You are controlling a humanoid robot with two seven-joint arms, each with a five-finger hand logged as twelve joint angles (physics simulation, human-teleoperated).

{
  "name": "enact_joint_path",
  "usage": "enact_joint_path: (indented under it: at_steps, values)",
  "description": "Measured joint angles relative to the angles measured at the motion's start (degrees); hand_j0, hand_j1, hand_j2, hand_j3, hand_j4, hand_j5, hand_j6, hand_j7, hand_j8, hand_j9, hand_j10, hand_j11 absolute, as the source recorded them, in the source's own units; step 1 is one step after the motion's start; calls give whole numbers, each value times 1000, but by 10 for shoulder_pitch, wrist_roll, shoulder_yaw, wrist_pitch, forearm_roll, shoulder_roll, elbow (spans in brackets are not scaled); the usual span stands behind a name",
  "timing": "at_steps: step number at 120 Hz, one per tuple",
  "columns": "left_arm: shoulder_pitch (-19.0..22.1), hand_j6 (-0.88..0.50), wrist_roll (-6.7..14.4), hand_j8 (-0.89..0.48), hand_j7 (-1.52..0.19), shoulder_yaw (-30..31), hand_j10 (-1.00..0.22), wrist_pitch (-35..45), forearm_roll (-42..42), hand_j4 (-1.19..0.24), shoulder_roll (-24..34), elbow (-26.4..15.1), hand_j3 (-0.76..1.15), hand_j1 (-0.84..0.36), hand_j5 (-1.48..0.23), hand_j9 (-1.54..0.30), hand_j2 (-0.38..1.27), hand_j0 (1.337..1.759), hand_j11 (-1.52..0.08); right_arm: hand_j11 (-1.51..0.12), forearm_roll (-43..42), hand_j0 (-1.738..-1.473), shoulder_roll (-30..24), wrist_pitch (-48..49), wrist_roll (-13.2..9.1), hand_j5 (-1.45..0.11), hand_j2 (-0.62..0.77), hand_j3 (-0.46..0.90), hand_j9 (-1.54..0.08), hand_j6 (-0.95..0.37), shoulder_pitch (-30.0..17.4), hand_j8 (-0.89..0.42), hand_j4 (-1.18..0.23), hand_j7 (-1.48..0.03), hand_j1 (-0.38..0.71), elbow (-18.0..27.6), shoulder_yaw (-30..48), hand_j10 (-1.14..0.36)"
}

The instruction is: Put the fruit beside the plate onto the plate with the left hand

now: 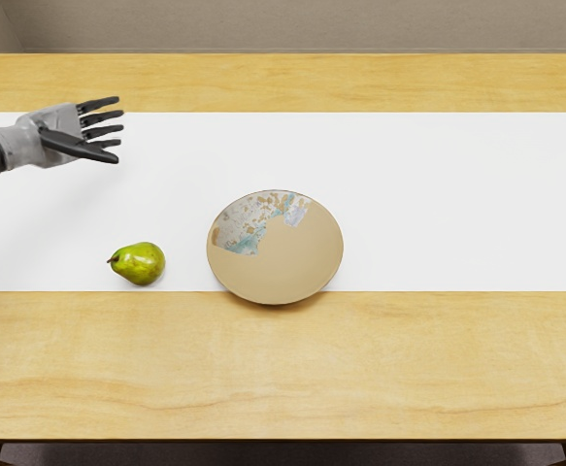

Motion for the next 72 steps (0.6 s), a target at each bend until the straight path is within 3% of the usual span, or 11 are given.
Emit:
enact_joint_path:
  at_steps: [22, 47, 72]
  values:
    - [-8, 1, 6, 1, 0, 0, 1, 0, 4, 0, 3, 0, 0, 349, 0, 0, 1, 1658, 0, -24, 2, -1658, 0, -1, 0, -24, -4, 0, -24, -18, 1, -18, -19, -24, -327, -3, 1, -19]
    - [-21, 1, 45, 1, 0, 1, 1, 0, 36, 1, 1, 1, 0, 349, 0, 0, 1, 1658, 0, -24, 3, -1658, 0, -2, 0, -24, -4, 0, -24, -19, -2, -19, -19, -24, -326, -5, 2, -19]
    - [-39, 0, 51, 0, 0, 1, 0, 0, 105, -1, -4, -19, 0, 349, 0, 0, 0, 1658, 0, -24, 3, -1658, 0, -2, 0, -24, -4, 0, -24, -18, -3, -19, -19, -24, -327, -5, 2, -19]
